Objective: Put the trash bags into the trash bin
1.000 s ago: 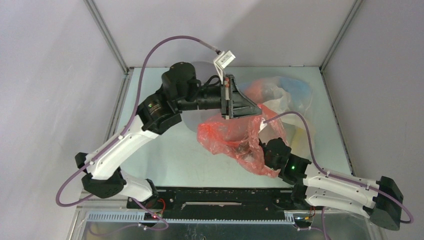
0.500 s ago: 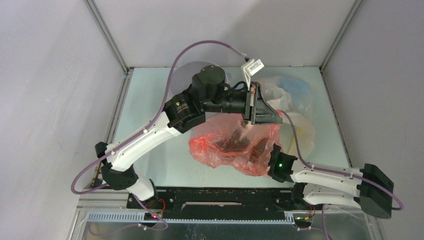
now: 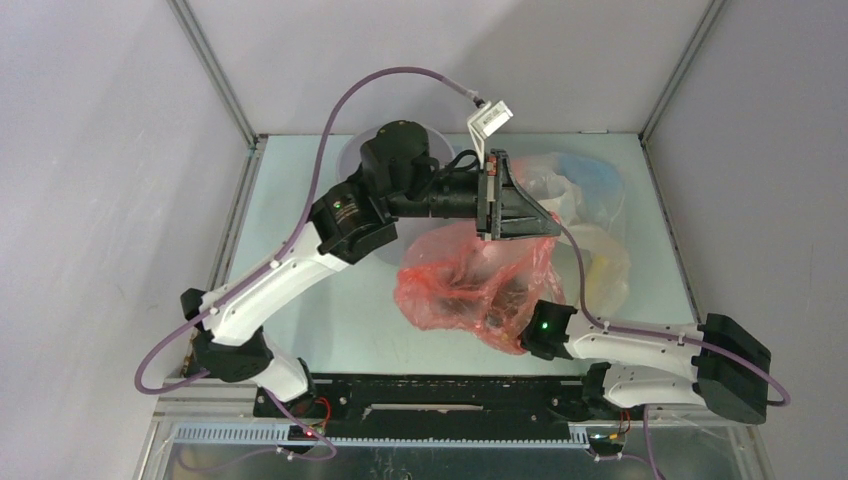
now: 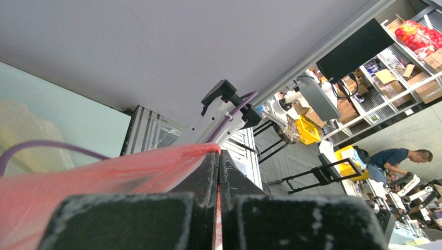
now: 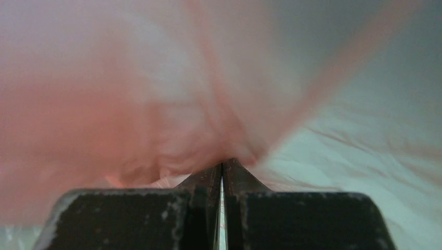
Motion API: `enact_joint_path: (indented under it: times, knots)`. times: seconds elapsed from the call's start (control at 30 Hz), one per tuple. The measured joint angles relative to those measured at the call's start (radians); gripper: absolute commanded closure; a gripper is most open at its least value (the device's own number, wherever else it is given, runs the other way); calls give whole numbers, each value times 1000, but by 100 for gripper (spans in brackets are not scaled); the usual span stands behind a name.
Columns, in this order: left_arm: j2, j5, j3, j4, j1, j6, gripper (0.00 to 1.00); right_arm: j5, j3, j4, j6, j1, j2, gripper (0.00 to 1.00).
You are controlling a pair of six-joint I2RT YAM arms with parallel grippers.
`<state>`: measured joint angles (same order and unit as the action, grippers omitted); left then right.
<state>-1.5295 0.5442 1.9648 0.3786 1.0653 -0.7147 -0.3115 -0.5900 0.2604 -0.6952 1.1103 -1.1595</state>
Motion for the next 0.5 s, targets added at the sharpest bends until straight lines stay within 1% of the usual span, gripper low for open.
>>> enact_joint_path:
  times: [0.17, 0.23, 0.37, 0.5]
  knots:
    - [94, -43, -13, 66, -14, 20, 99, -195, -1, -252, -34, -69, 0, 100]
    - [146, -65, -33, 82, -20, 31, 99, -248, -1, -323, -39, -88, 0, 100]
    - [248, -100, -94, 106, -27, 54, 99, -304, -1, -404, -34, -97, 26, 100]
    - [310, -129, -169, 111, -30, 72, 97, -332, -1, -459, -18, -95, 132, 100]
